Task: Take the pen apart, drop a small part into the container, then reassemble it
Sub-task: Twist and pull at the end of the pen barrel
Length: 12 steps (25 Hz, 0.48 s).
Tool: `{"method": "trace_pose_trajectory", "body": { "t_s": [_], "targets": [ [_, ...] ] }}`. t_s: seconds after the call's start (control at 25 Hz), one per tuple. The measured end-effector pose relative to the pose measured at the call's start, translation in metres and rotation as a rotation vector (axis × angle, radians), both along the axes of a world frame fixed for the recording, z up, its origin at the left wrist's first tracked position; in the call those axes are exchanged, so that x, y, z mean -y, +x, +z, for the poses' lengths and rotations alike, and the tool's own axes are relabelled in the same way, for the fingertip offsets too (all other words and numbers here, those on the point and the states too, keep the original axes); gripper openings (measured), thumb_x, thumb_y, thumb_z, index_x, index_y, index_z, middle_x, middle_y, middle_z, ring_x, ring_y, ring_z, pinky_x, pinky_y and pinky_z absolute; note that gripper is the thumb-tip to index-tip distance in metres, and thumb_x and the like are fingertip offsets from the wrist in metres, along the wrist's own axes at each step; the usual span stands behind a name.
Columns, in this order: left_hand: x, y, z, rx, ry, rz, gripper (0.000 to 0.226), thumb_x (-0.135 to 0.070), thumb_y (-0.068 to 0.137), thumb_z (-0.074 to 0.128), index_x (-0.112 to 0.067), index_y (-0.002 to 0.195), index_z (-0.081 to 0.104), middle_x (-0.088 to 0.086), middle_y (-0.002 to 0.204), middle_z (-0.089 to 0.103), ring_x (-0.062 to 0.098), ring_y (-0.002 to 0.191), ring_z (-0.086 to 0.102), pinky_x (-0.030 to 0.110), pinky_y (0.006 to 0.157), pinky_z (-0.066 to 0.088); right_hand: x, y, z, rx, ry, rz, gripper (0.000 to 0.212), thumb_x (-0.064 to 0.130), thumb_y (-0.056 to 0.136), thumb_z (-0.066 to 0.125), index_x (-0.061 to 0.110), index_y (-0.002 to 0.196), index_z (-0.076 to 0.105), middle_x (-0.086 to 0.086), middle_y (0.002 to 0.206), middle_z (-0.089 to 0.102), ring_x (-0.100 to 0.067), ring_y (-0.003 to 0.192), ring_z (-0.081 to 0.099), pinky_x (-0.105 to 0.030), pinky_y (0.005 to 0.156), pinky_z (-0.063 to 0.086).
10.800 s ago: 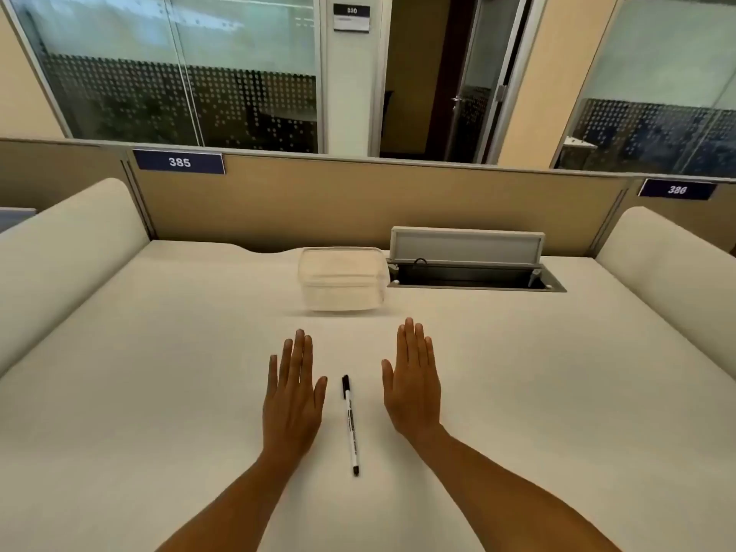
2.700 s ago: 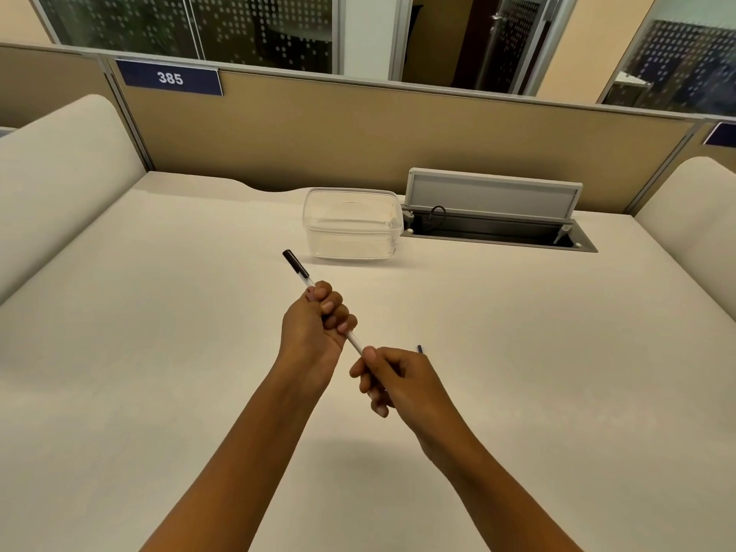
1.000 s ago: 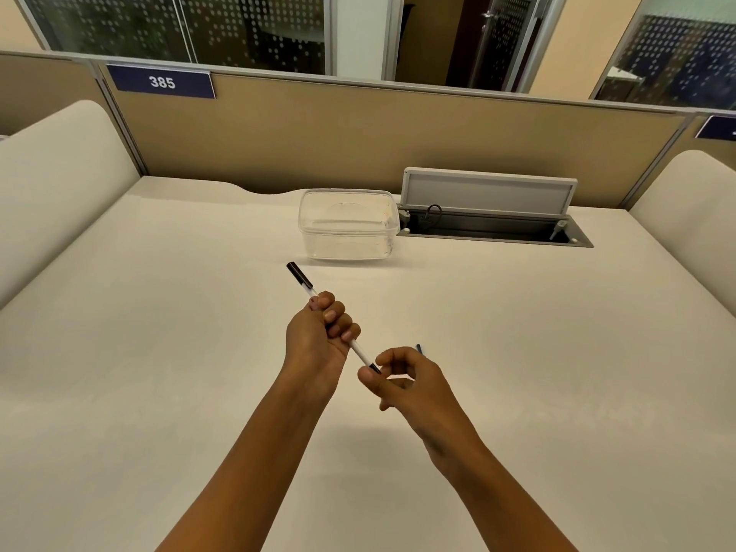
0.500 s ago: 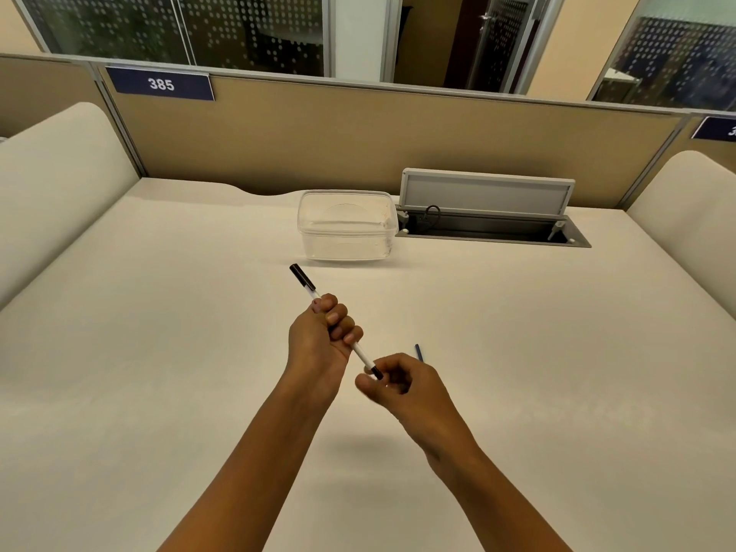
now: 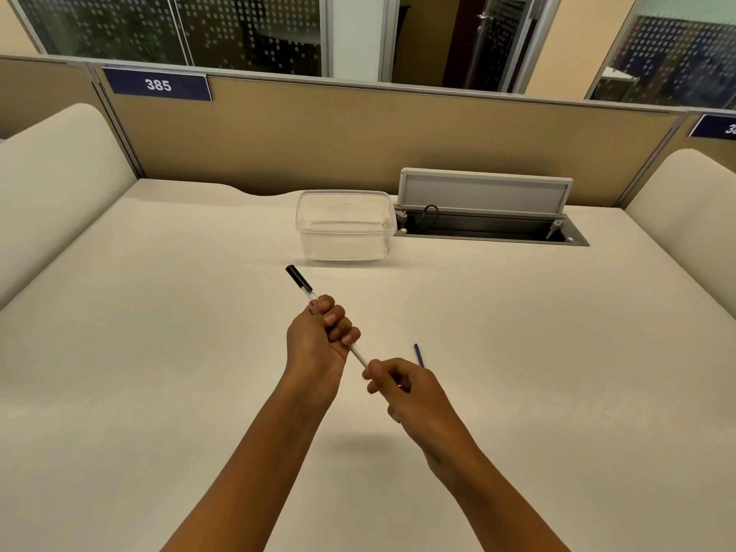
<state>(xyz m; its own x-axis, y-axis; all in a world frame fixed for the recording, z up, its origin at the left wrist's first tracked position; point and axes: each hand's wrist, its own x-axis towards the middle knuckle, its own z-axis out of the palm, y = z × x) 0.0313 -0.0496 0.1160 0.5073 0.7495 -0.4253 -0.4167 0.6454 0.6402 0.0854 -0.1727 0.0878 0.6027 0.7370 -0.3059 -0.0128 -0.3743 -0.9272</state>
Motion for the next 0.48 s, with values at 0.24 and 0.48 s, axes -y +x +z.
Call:
{"method": "trace_pose_trajectory", "body": {
  "t_s": [0.24,0.48],
  "targets": [
    [0.003,0.0,-0.003,-0.003,-0.007,-0.005,0.041,0.004,0.088,0.017,-0.017,0.059,0.037,-0.006,0.043,0.032,0.008,0.037,0.023,0.019,0.039,0.025,-0.0005,-0.0008,-0.0018,0.076,0.041,-0.095,0.017,0.027,0.077,0.076,0.018,0.082,0.063,0.007,0.071,0.061,-0.007,0.065,0.055,-0.016,0.061,0.047],
    [-0.0018,-0.0019,-0.0004,0.015,0.007,-0.004,0.04,0.003,0.089,0.017,-0.016,0.06,0.037,-0.006,0.043,0.033,0.008,0.038,0.023,0.019,0.039,0.025,0.0012,-0.0009,0.0006,0.057,0.035,-0.02,0.024,0.042,0.089,0.056,0.024,0.087,0.071,0.009,0.082,0.07,0.002,0.06,0.054,-0.014,0.061,0.041]
  ]
}}
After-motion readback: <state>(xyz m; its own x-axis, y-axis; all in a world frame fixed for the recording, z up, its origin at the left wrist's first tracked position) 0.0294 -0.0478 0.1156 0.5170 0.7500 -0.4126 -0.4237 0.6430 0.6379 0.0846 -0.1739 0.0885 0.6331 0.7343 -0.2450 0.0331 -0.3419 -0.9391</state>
